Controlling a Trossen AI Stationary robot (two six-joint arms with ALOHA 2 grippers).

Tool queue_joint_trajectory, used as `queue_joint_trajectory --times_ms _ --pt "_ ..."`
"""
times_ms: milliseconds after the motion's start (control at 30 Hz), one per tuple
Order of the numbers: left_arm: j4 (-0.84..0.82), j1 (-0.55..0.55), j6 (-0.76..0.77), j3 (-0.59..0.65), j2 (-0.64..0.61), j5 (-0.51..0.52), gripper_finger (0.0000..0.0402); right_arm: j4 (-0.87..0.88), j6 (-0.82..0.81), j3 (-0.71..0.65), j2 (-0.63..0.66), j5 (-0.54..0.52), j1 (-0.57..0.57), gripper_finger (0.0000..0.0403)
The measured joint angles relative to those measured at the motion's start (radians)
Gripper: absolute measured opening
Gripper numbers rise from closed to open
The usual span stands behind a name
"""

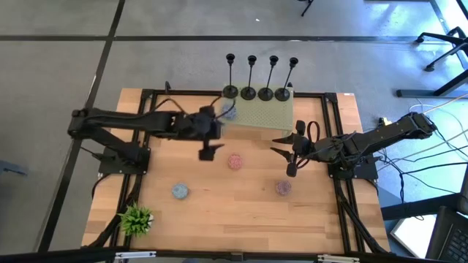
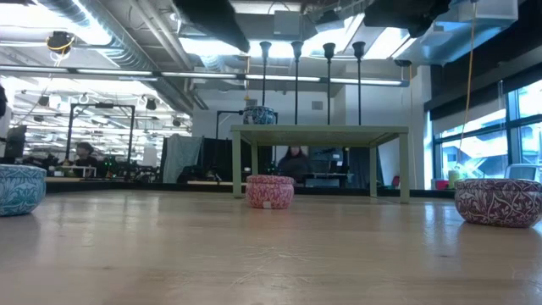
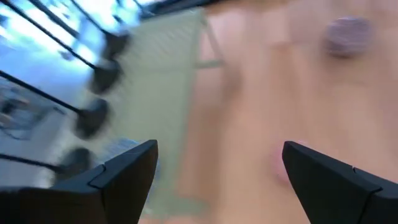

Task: Pick & Place candle stick holders
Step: Put the light blue scented candle on the shelf

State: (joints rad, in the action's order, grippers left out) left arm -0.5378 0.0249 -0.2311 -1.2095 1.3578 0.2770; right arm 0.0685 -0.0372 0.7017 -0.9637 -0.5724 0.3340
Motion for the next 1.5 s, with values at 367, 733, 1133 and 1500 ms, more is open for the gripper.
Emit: queue_joint_trajectory --times_ms 367,733,1133,1500 --pt "-0.463 -0.223 0.551 0.0 -0.034 -0.288 0.0342 -0.005 0.077 0.0 0.0 -0.001 -0.01 0.0134" --pt "-0.562 -0.424 0.979 0.0 0.094 -0.332 0.0342 -0.042 0.259 0.0 0.0 0.034 -0.124 0.0227" --pt "-0.744 -0.481 1.16 0.006 0.301 -0.325 0.0342 -0.068 0.345 0.0 0.0 0.035 -0.193 0.0273" --pt "-0.709 -0.473 0.919 0.033 0.306 -0.426 0.0342 -0.079 0.343 0.0 0.0 0.103 -0.198 0.0273"
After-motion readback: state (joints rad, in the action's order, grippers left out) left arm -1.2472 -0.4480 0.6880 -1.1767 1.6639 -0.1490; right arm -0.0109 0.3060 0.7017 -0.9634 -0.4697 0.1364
